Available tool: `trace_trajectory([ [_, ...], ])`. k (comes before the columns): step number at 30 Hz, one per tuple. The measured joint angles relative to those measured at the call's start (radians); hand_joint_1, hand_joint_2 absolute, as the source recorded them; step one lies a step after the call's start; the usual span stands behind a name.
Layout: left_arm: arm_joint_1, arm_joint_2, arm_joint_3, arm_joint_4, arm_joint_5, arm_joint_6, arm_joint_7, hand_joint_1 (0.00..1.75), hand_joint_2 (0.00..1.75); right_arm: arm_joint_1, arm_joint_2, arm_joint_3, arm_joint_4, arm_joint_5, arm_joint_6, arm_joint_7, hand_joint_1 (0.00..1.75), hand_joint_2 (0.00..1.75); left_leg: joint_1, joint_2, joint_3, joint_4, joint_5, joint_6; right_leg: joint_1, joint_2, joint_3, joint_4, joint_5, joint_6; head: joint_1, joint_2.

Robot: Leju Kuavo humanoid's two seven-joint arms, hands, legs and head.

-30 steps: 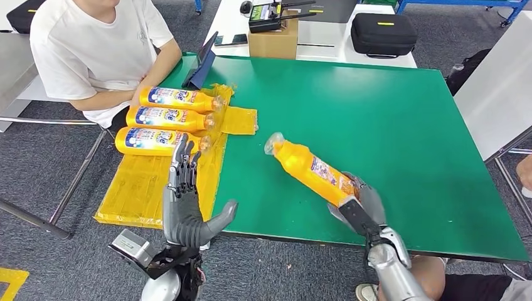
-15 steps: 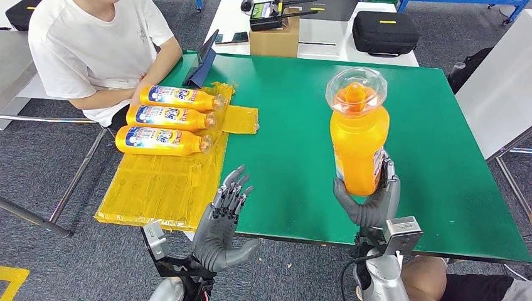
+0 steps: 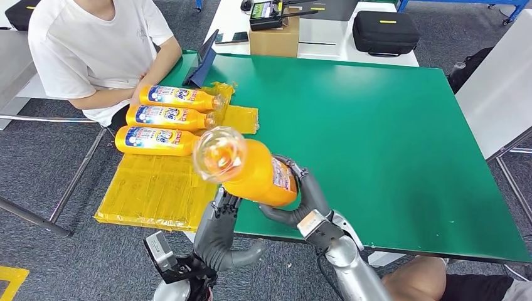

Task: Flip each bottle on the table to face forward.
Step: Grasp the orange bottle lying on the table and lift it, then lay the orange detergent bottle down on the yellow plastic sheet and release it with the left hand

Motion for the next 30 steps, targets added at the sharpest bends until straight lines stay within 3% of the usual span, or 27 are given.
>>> trace_trajectory([
  [5, -0.024, -0.013, 0.015, -0.020, -0.012, 0.060, 0.016, 0.00, 1.75, 0.007, -0.007, 0.073, 0.050, 0.045, -0.030, 0.007, 1.75, 1.75, 0.000, -0.001, -0.001, 0.000, 0.000, 0.000, 0.000, 0.000, 0.000, 0.000, 0.000, 0.000, 0.000, 0.000],
  [14, -0.034, -0.028, 0.024, -0.019, 0.018, 0.157, 0.061, 0.00, 1.75, 0.022, -0.013, 0.114, 0.068, 0.069, -0.073, 0.007, 1.75, 1.75, 0.000, 0.001, -0.001, 0.000, 0.000, 0.000, 0.000, 0.000, -0.001, 0.000, 0.000, 0.000, 0.000, 0.000],
  [15, -0.035, -0.029, 0.026, -0.017, 0.026, 0.176, 0.064, 0.09, 1.75, 0.025, -0.013, 0.118, 0.068, 0.072, -0.080, 0.008, 1.75, 1.75, 0.000, 0.001, -0.001, 0.000, 0.000, 0.000, 0.000, 0.000, -0.001, 0.000, 0.000, 0.000, 0.000, 0.000],
  [18, -0.037, -0.037, 0.031, -0.012, 0.066, 0.213, 0.063, 1.39, 1.75, 0.029, -0.015, 0.130, 0.068, 0.071, -0.093, 0.010, 1.75, 1.75, 0.000, 0.001, -0.001, 0.000, 0.000, 0.000, 0.000, 0.000, -0.001, 0.000, 0.000, 0.000, 0.000, 0.000],
  [19, -0.038, -0.038, 0.032, -0.012, 0.096, 0.201, 0.066, 1.75, 1.75, 0.029, -0.015, 0.133, 0.068, 0.066, -0.094, 0.010, 1.53, 1.75, 0.000, 0.001, -0.001, 0.000, 0.000, 0.000, 0.000, 0.000, -0.001, 0.000, 0.000, 0.000, 0.000, 0.000],
  [22, -0.038, -0.038, 0.037, -0.012, 0.225, 0.095, 0.093, 1.75, 1.75, 0.031, -0.019, 0.140, 0.068, 0.049, -0.100, 0.008, 0.22, 1.75, 0.000, 0.001, -0.001, 0.000, 0.000, 0.000, 0.000, 0.000, -0.001, 0.000, 0.000, 0.000, 0.000, 0.000],
  [23, -0.038, -0.038, 0.039, -0.012, 0.265, 0.056, 0.102, 1.75, 1.75, 0.033, -0.020, 0.141, 0.068, 0.046, -0.102, 0.005, 0.00, 1.31, 0.000, 0.001, -0.001, 0.000, 0.000, 0.000, 0.000, 0.000, -0.001, 0.000, 0.000, 0.000, 0.000, 0.000],
  [26, -0.040, -0.037, 0.043, -0.012, 0.343, -0.031, 0.118, 1.75, 1.75, 0.049, -0.019, 0.146, 0.066, 0.036, -0.111, -0.002, 0.00, 0.00, 0.000, 0.001, -0.001, 0.000, 0.000, 0.000, 0.000, 0.000, -0.001, 0.000, 0.000, 0.000, 0.000, 0.000],
  [30, -0.042, -0.037, 0.051, -0.012, 0.405, -0.100, 0.131, 1.75, 1.75, 0.081, -0.015, 0.137, 0.047, 0.003, -0.134, -0.004, 0.00, 0.00, 0.000, 0.001, -0.001, 0.000, 0.000, 0.000, 0.000, 0.000, -0.001, 0.000, 0.000, 0.000, 0.000, 0.000],
])
